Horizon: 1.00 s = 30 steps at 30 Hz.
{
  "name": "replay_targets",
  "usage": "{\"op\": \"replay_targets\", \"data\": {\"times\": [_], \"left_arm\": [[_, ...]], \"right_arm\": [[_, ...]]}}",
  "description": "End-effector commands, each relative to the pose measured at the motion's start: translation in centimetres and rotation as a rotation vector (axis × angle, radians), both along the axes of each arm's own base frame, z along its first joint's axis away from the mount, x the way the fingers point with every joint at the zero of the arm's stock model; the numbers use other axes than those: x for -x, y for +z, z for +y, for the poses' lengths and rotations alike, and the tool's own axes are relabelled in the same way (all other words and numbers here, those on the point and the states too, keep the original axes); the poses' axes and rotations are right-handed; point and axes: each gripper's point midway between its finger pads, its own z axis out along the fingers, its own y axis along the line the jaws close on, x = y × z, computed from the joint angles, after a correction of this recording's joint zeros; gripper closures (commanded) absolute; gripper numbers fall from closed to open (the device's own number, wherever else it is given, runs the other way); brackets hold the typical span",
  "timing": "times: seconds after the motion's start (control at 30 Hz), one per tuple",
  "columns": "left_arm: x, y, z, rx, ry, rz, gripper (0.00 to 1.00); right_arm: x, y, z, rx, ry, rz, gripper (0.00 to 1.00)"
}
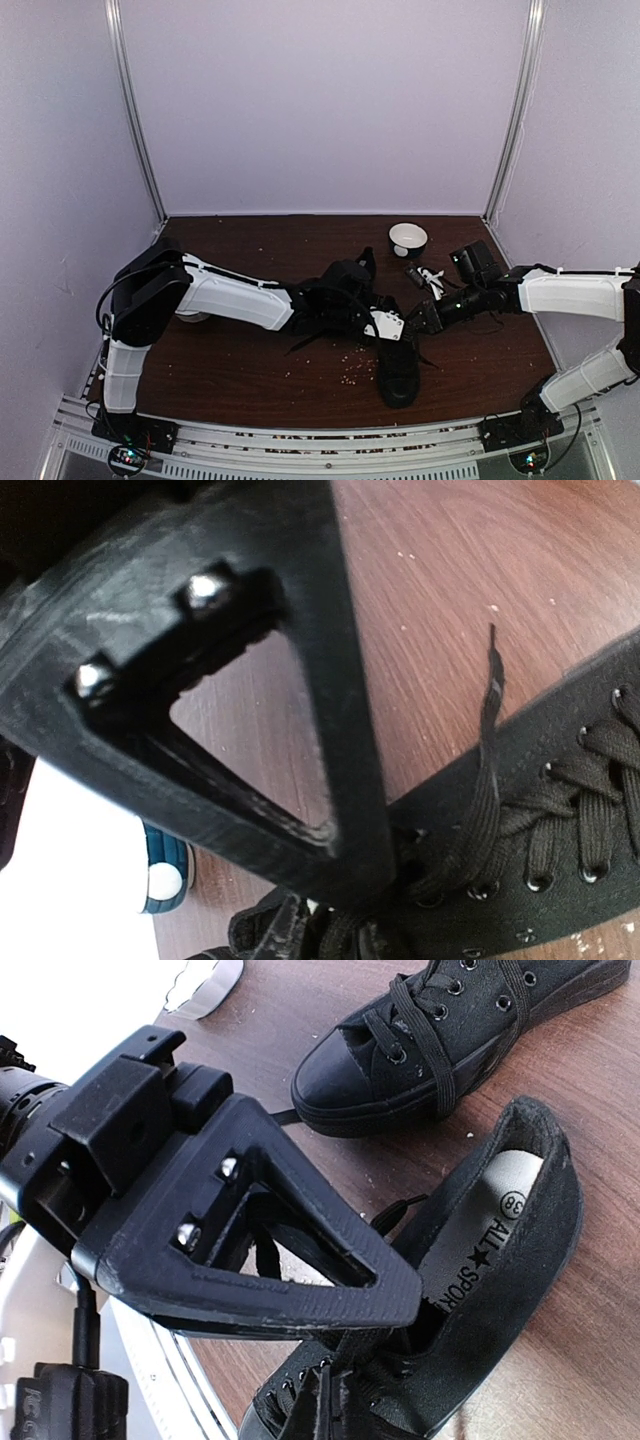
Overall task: Tie the shoes
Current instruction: Tie the loops with the shoelace on the shoe.
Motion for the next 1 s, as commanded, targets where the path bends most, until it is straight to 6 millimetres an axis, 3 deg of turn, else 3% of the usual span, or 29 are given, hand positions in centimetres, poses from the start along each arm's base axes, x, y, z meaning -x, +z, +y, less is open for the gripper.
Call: {"op": "replay_targets", "data": {"times": [0.0,0.27,0.37,0.47,0.6,0.77,0.97], "left_arm": [[-0.1,2.4,-0.8,0.111,0.024,0.067,0.86],[-0.4,3.1,-0.6,0.152,0.029,0.166,0.92],[-0.7,2.6,-0.3,0.128,0.04,0.164,1.0],[-1.0,1.7,0.1,0.094,0.055,0.147,1.0],[-1.4,0.2,1.0,0.023,0.069,0.093,0.84],[-0.2,0.4,1.1,-0.02,-0.003,0.005,0.48],[1.2,1.2,-0.4,0.01,-0.021,-0.054,0.43]], "right_arm": [[-0.6,1.1,0.3,-0.016,0.002,-0.019,1.0],[-0.7,1.0,0.1,-0.006,-0.008,-0.022,1.0],[-0.9,0.9,-0.1,0.005,-0.021,-0.024,1.0],[-1.2,0.7,-0.6,0.031,-0.043,-0.024,1.0],[-0.9,0.3,-0.8,0.037,-0.04,-0.011,1.0],[-0.8,0.3,-0.7,0.03,-0.034,-0.007,1.0],[-0.8,0.5,-0.5,0.019,-0.034,-0.008,1.0]]}}
